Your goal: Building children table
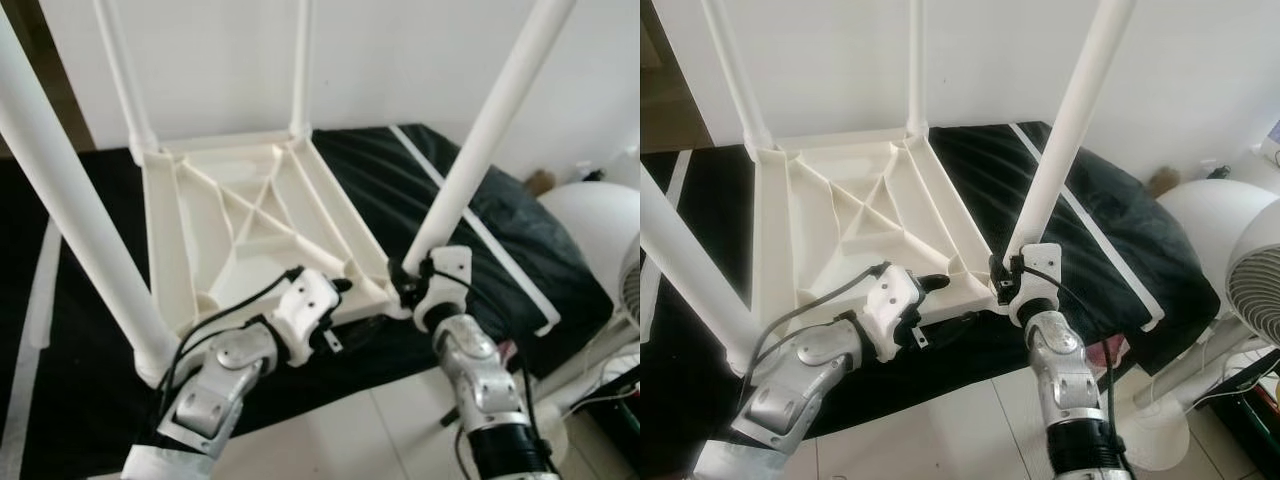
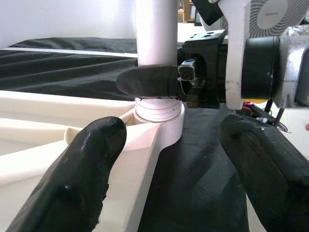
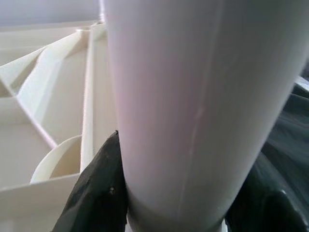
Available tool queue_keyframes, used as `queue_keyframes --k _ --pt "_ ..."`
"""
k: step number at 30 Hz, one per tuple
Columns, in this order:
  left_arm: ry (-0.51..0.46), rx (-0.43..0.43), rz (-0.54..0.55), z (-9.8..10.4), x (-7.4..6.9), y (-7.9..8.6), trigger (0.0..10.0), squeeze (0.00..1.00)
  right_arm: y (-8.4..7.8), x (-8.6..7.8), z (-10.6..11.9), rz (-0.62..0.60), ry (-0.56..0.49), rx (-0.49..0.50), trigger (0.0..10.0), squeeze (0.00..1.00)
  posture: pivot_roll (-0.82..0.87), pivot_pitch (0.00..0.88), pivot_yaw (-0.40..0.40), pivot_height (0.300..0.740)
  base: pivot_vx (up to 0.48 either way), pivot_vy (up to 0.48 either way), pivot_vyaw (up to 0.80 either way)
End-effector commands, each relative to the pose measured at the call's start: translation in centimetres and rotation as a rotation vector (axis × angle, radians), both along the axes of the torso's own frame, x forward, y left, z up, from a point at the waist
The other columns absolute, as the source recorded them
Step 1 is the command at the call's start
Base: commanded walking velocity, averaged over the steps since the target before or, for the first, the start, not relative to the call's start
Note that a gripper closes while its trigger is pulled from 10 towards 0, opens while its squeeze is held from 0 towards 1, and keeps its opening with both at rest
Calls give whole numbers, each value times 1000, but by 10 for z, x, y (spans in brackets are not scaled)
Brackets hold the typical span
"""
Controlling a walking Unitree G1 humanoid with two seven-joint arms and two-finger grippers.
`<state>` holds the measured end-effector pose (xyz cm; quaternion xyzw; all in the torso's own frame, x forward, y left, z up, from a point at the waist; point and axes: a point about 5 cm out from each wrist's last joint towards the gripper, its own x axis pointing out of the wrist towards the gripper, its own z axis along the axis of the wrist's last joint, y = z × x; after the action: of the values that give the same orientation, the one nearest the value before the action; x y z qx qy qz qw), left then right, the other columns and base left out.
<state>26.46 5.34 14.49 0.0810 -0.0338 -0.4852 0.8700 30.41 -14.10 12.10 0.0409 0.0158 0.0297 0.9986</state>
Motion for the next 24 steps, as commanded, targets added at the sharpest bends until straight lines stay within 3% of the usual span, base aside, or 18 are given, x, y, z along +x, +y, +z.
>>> queue_keyframes --k 1,6,19,20,21,22,24 --pt "-1 -2 -24 3 -2 -3 10000 0 -3 -6 -20 -56 106 18 10000 0 -22 22 -50 740 0 0 0" --pt "6 2 -42 3 -2 -3 10000 0 26 -13 -16 -77 109 92 10000 0 -32 27 -33 740 0 0 0" --pt "13 3 -55 3 -4 -3 10000 0 30 -16 -8 -35 75 83 10000 0 -35 38 -27 740 0 0 0" --pt "14 1 -55 4 -4 -3 10000 0 30 -16 -6 -24 66 77 10000 353 -36 40 -27 740 0 0 0" --pt "14 1 -55 4 -4 -3 10000 0 30 -16 -6 -24 66 77 10000 353 -36 40 -27 740 0 0 0" --pt "12 -1 -52 4 -3 -4 10000 0 26 -18 -3 9 41 62 10000 1000 -35 44 -31 740 0 0 0" --pt "11 -2 -50 5 -3 -3 10000 0 25 -18 -1 24 32 57 10000 1000 -35 44 -31 740 0 0 0"
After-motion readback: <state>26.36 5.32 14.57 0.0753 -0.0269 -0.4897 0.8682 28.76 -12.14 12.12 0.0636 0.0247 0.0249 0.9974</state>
